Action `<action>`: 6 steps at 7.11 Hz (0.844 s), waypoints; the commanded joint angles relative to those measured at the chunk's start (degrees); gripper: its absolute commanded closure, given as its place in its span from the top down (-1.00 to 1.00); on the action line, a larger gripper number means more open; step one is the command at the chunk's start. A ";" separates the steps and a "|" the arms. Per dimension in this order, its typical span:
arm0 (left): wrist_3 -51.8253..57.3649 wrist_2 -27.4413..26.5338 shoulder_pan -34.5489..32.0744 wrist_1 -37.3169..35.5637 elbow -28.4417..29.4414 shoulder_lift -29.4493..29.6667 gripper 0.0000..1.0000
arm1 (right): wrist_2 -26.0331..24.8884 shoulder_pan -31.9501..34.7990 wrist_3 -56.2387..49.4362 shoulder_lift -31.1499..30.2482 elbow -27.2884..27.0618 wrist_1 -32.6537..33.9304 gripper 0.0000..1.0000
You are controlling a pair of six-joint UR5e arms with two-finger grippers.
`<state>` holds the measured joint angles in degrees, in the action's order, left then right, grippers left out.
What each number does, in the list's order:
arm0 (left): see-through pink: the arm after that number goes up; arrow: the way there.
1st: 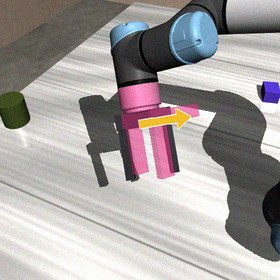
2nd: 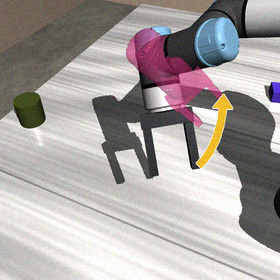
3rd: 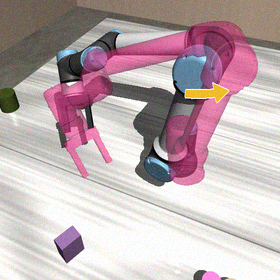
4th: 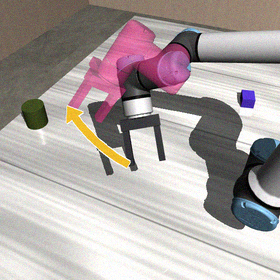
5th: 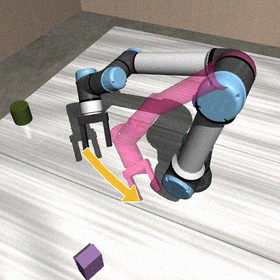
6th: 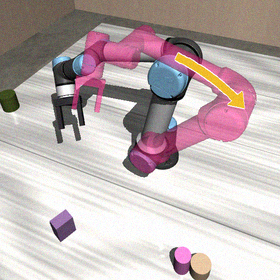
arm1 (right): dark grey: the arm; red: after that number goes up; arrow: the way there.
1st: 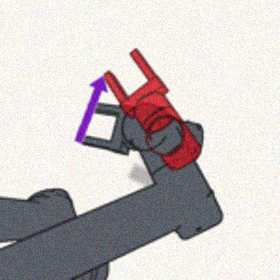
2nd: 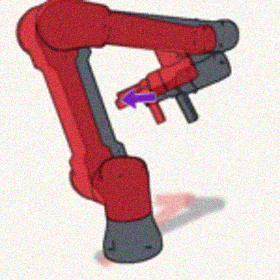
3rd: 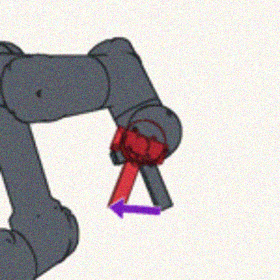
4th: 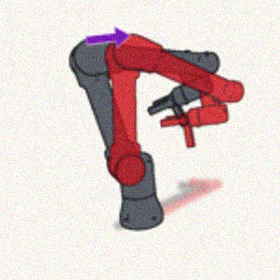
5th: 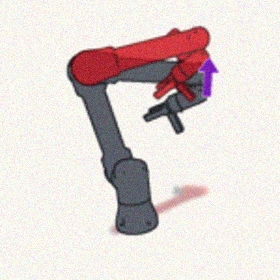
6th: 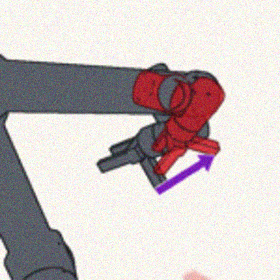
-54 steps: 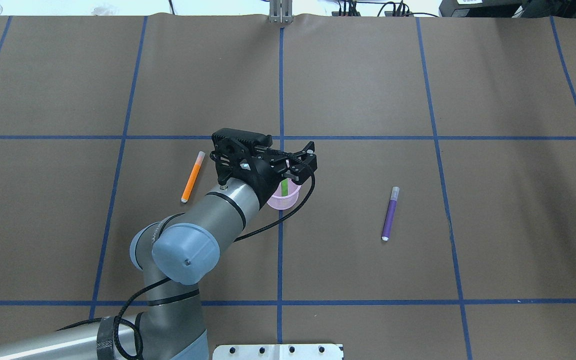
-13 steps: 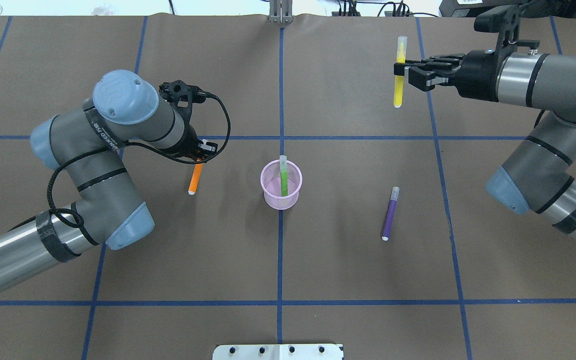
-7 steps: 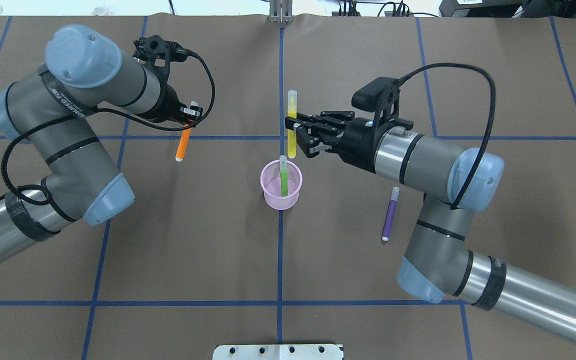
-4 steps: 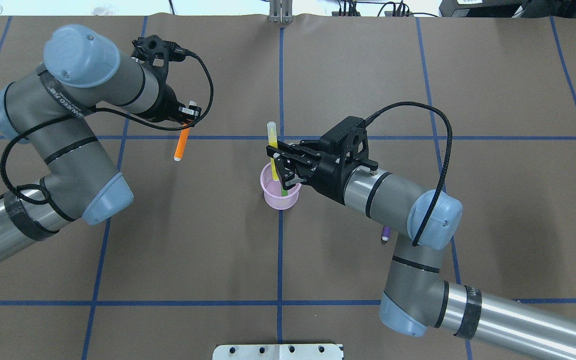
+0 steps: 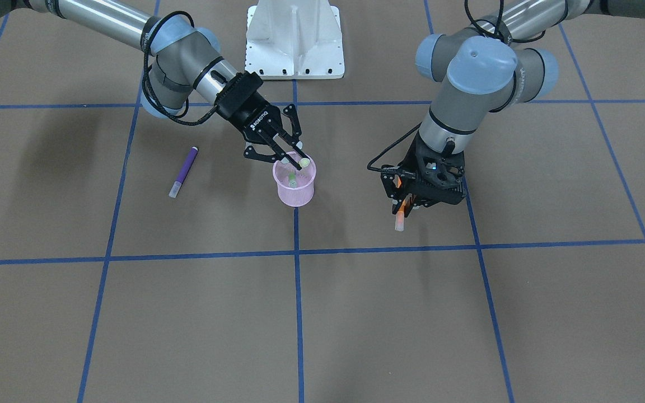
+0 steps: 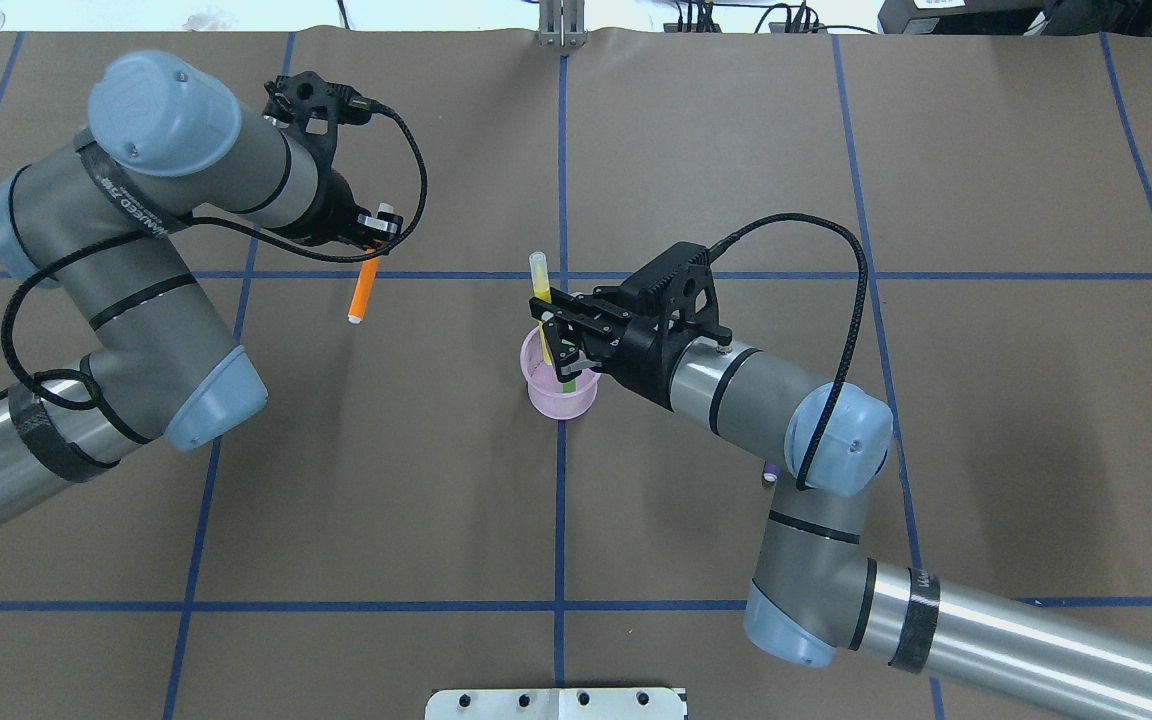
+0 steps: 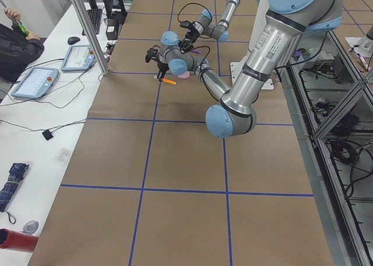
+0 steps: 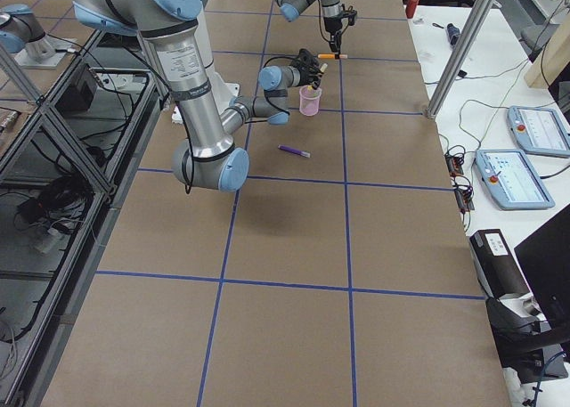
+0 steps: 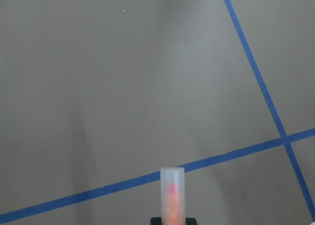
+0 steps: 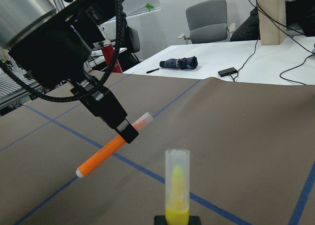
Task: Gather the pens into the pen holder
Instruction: 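Carry the yellow highlighter with the right gripper over the cup and lower it, then release the highlighter into the cup while the left gripper carries the orange marker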
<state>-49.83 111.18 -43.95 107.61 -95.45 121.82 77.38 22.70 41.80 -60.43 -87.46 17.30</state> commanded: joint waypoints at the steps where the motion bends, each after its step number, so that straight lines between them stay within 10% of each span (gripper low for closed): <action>1: 0.00 0.00 0.00 -0.03 0.00 0.00 -1.00 | 0.06 -0.02 -0.05 -0.04 0.97 -0.07 0.23; 2: 0.00 0.00 0.00 -0.03 -0.08 0.09 -1.00 | -0.03 -0.02 0.12 -0.04 0.98 -0.25 0.96; 4: 0.00 0.00 -0.96 0.06 -1.04 0.09 -1.00 | 0.14 -0.02 0.74 0.13 0.19 -0.07 0.97; 6: 2.97 -1.48 -2.63 1.28 -6.56 -0.17 -1.00 | 0.23 1.11 4.06 -0.48 -8.28 15.55 0.97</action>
<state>-48.62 110.82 -45.70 108.01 -98.95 121.85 77.52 23.12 43.56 -60.47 -90.00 22.86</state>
